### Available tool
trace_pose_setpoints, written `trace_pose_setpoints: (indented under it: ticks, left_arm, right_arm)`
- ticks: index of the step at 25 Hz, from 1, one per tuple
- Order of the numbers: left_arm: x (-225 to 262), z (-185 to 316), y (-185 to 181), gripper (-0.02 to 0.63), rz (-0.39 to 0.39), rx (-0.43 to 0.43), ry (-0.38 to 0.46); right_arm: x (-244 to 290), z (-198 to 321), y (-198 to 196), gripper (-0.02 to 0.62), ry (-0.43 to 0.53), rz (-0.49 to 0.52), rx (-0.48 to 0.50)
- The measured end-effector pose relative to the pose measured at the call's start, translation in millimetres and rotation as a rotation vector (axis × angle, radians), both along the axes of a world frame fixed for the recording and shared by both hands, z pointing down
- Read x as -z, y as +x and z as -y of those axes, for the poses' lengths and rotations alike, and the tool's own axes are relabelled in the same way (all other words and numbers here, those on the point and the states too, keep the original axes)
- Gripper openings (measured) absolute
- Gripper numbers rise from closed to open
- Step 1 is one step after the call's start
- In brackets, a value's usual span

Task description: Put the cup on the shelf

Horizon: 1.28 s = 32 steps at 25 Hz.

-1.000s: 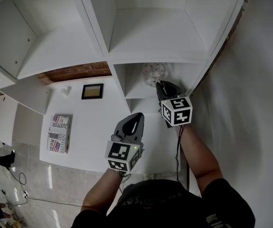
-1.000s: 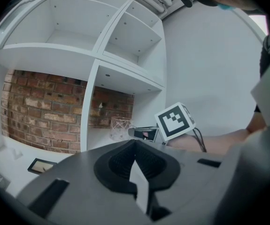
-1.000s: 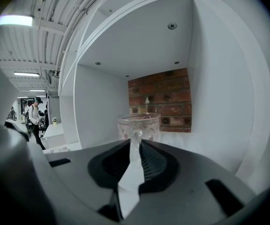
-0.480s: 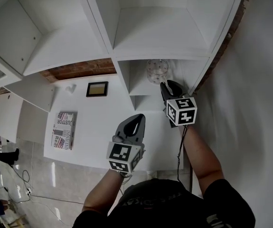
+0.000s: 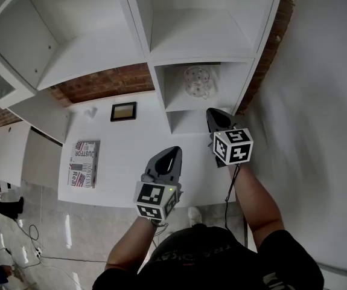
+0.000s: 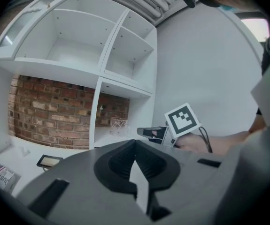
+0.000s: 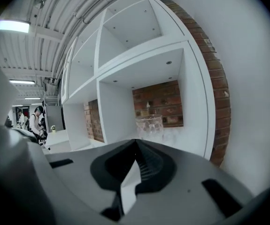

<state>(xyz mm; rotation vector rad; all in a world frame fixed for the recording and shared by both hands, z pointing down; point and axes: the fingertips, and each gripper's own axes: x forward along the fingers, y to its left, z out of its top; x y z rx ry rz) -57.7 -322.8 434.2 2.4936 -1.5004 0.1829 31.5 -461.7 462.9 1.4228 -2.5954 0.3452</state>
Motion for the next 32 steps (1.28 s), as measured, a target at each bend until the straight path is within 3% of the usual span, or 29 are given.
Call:
trace_pose_setpoints:
  ticks: [13,21,32]
  left_arm:
    - [20,-112,-32,0.005,-0.014,-0.055,0.032]
    - [16,-186,-47,0.005,-0.027,-0.091,0.028]
    - [14,-247,-57,0.005,-0.028,-0.134,0.028]
  right_arm:
    - [37,-163,-27,0.0,0.078,-0.031,0.012]
    - [47,-260,-43,0.0,0.079,0.007,-0.013]
    - [40,-342,-52,0.0,0.063,0.009,-0.037]
